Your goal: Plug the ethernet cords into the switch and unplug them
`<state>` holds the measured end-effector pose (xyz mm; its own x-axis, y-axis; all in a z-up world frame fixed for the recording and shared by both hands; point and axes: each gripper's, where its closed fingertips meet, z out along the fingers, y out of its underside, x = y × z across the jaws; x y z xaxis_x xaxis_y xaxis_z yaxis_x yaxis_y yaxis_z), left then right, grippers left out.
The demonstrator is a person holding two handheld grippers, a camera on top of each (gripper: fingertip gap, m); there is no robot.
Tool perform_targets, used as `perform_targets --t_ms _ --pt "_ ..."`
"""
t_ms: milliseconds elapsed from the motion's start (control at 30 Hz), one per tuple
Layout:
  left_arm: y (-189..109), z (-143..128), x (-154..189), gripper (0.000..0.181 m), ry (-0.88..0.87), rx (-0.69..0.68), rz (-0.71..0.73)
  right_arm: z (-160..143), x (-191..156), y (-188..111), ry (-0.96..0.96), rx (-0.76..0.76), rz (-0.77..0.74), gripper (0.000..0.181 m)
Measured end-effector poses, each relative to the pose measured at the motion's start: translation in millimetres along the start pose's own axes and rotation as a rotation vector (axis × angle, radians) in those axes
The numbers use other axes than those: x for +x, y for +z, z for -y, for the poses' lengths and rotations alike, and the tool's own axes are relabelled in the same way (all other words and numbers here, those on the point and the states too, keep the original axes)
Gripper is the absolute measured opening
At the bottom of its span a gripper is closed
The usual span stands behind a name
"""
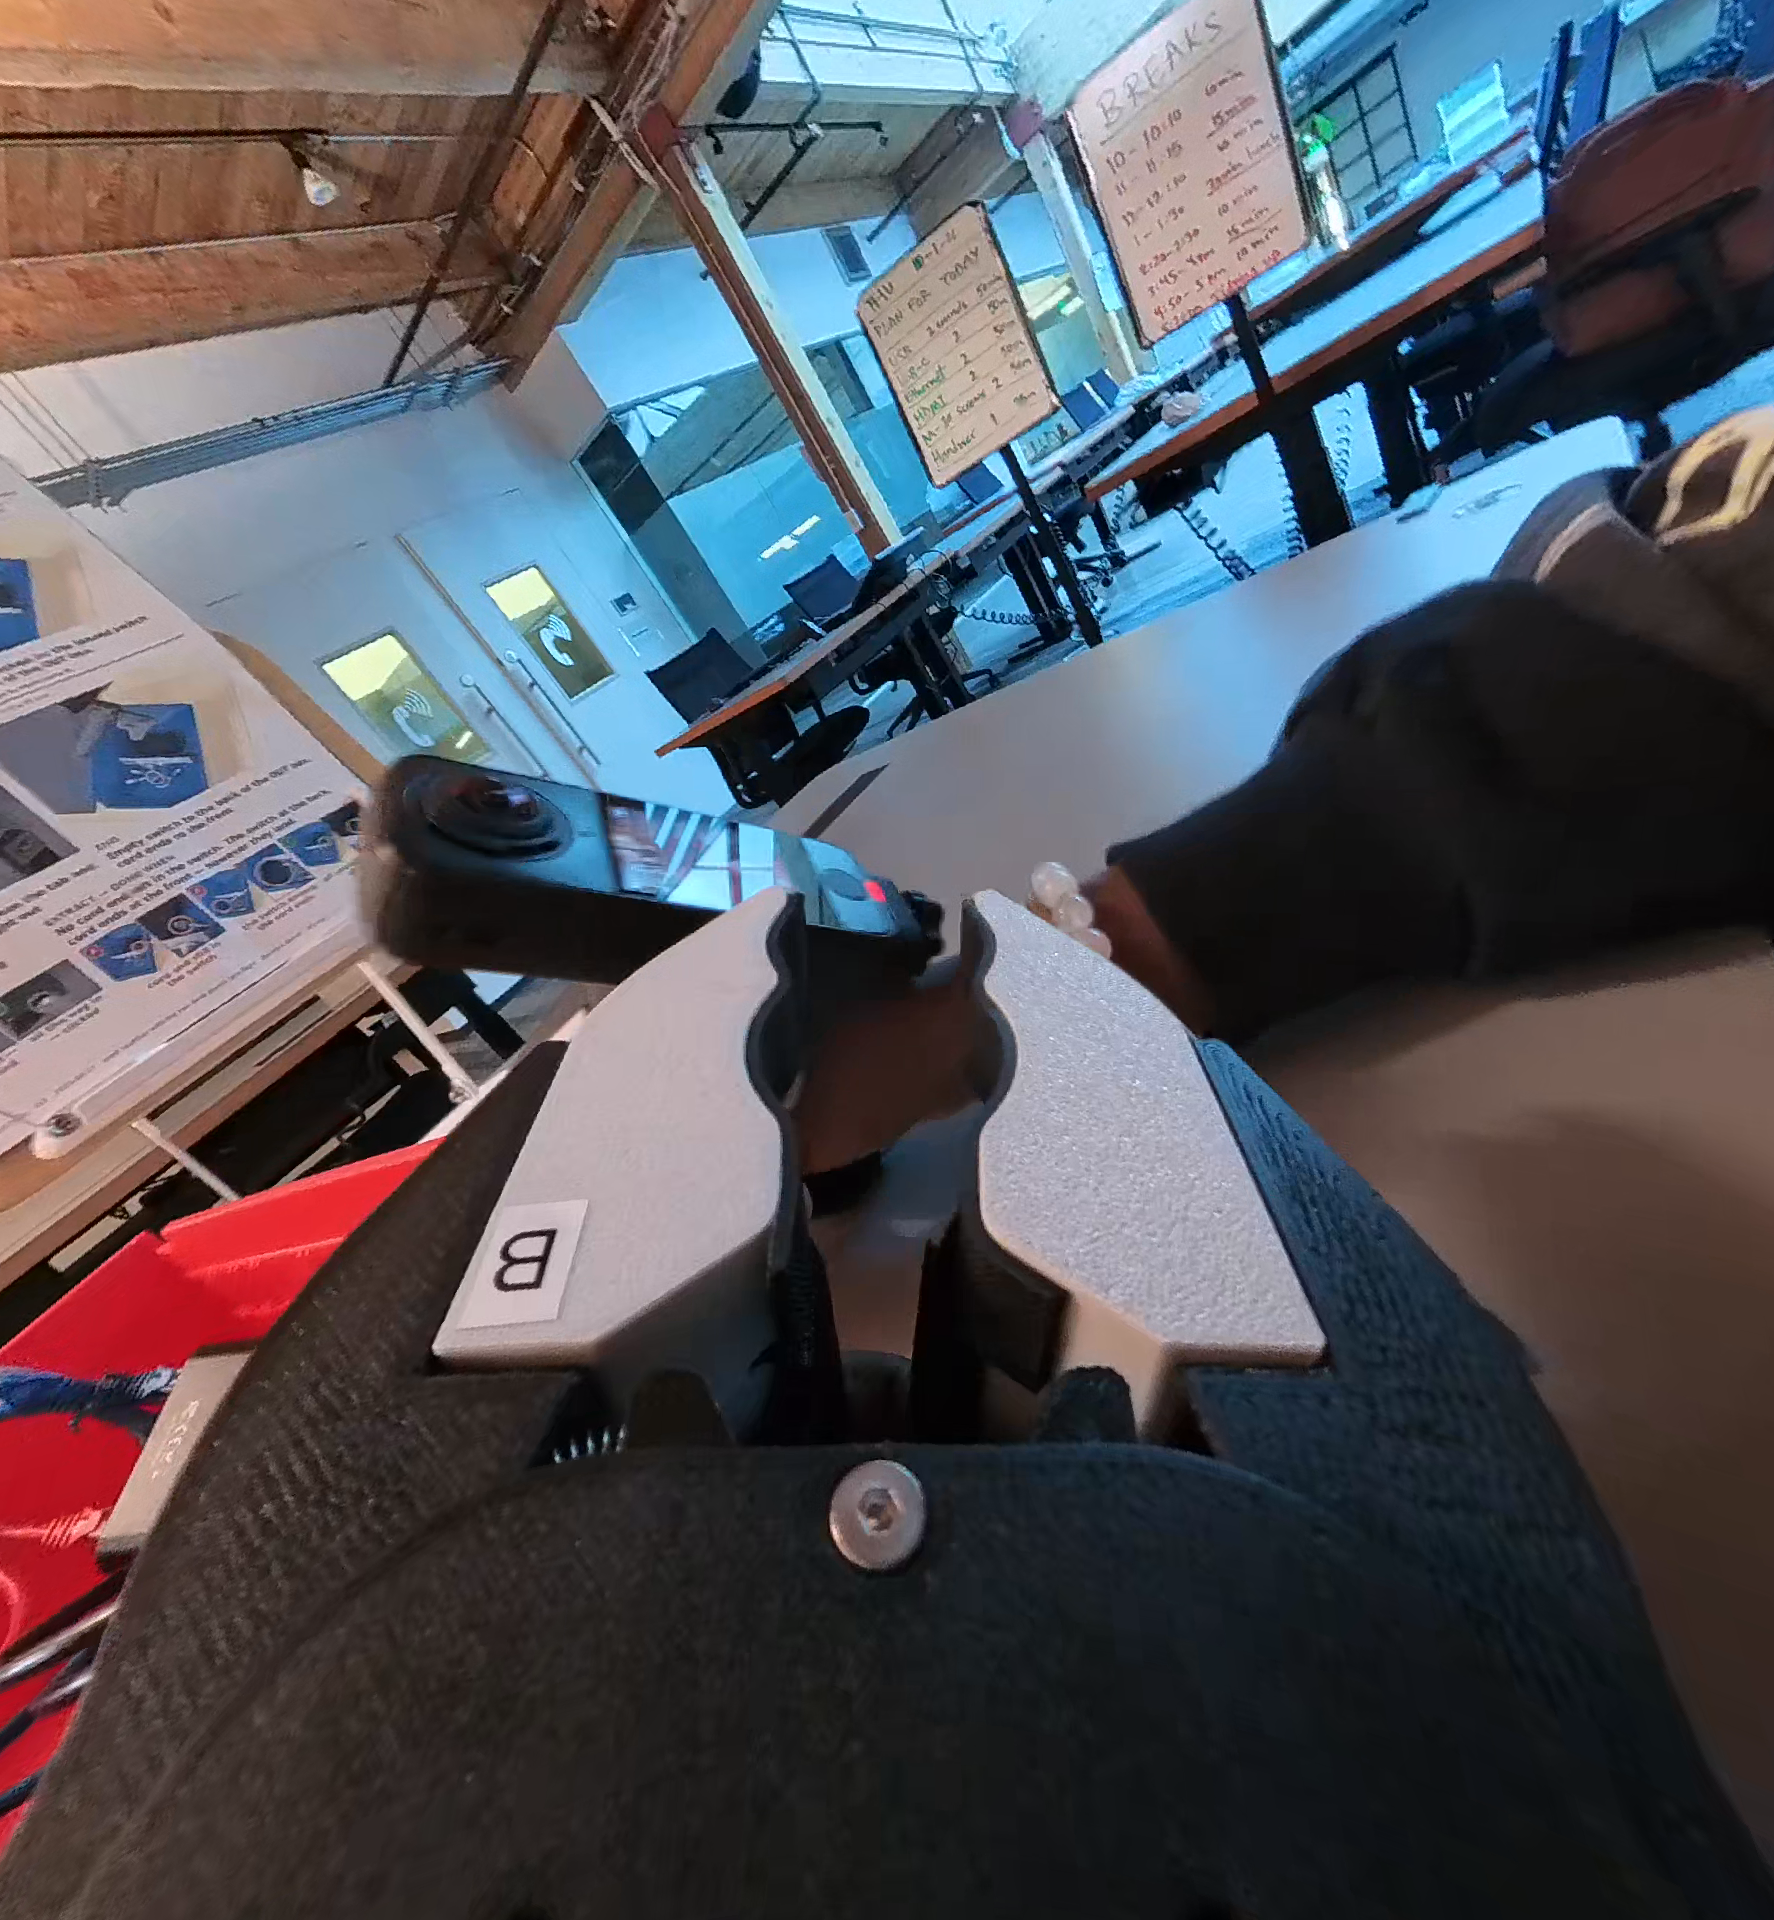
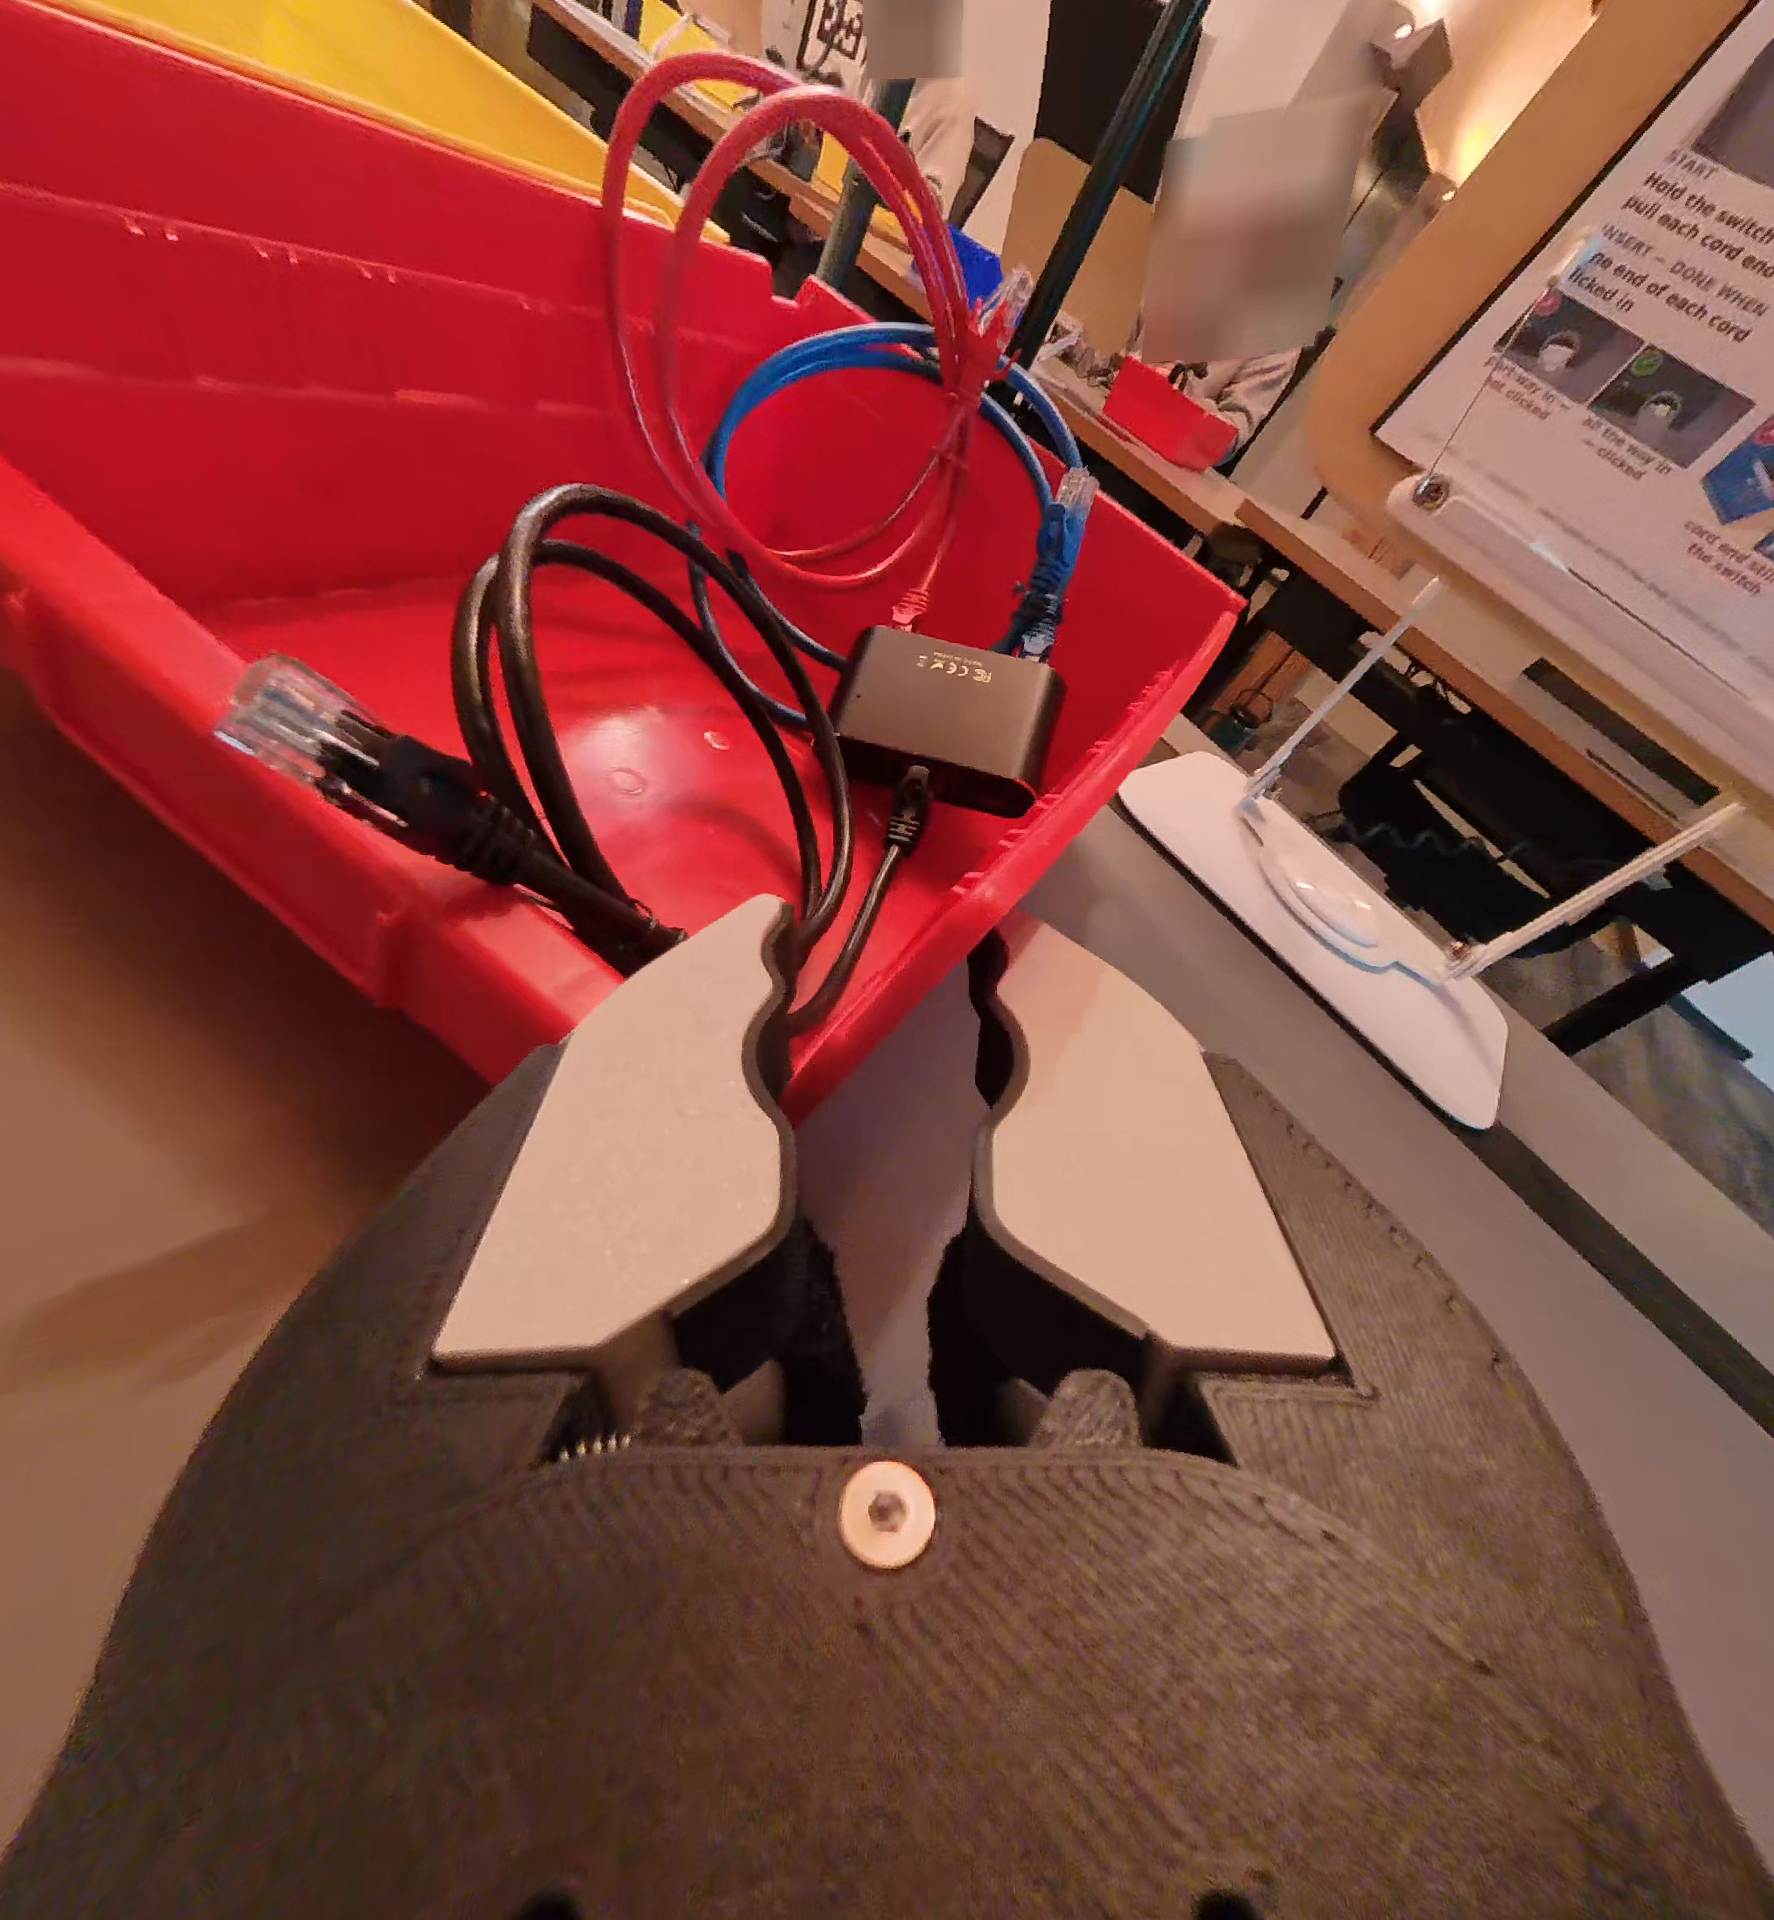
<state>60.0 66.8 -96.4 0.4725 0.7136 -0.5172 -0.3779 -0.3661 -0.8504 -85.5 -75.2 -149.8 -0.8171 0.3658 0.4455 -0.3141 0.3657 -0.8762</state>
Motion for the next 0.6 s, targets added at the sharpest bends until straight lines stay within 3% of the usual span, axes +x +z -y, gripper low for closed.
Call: perform_targets --t_ms 167,300,467,600 --pt "-7 7 -21 0.029 -0.046 0.046 0.107 19 21 -16 0.03 0.156 -0.16 0.041" --pt "-41 25 -78 0.035 -0.098 0.14 0.406 35 37 -32 0.315 0.266 -0.18 0.054" --pt "-146 44 -169 0.042 -0.049 0.191 0.885 38 36 -39 0.514 0.307 -0.117 0.058" --pt "-250 36 -217 0.066 0.048 -0.045 1.231 31 30 -34 0.505 0.268 -0.101 0.059"
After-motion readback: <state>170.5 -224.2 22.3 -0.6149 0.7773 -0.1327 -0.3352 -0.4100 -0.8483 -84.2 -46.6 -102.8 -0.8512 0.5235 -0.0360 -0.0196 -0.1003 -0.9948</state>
